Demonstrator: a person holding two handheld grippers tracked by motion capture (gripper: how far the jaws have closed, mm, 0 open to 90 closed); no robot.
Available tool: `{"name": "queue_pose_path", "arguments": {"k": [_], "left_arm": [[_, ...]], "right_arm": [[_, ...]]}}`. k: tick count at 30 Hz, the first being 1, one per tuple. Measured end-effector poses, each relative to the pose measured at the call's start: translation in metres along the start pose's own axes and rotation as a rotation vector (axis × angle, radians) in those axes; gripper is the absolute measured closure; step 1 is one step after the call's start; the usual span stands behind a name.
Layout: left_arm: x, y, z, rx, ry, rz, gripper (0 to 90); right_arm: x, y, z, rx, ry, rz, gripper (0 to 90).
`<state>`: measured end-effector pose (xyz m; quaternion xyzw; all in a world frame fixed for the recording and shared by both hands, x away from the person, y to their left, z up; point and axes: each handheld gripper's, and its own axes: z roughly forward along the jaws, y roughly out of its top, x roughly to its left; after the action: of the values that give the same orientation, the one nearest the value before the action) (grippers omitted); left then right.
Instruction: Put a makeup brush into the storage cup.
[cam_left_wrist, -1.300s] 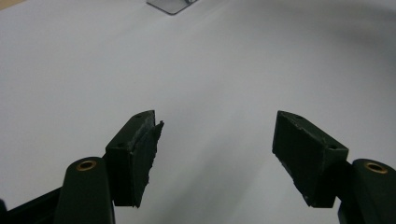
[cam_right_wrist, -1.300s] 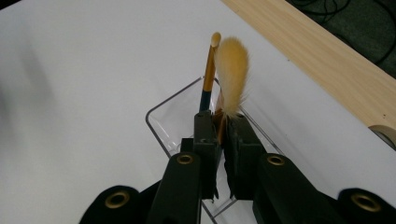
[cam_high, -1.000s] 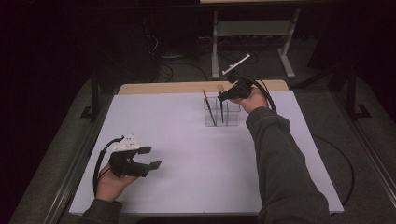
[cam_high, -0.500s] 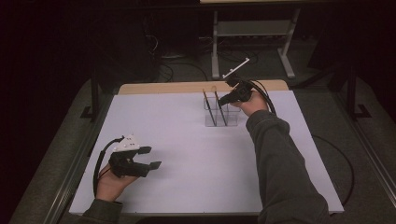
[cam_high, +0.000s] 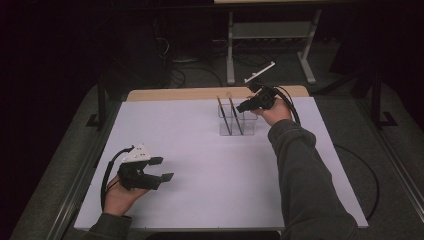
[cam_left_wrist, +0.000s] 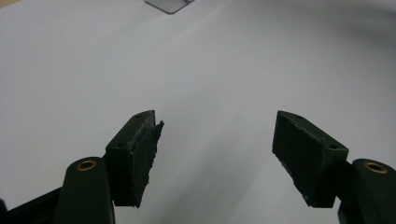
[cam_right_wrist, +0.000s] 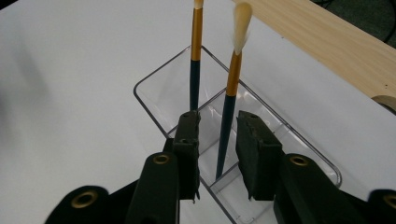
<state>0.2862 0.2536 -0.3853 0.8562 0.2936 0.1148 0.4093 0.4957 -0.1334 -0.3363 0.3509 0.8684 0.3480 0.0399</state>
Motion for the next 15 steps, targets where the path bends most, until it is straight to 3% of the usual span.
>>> {"name": "queue_pose_path", "arguments": {"k": [15], "left_arm": [[0.002,0.0,-0.004,-0.007,-0.002,-0.002,29.4]], "right_arm": [[0.001,-0.015,-0.013,-0.052,-0.003,0.029,56.1]]}}
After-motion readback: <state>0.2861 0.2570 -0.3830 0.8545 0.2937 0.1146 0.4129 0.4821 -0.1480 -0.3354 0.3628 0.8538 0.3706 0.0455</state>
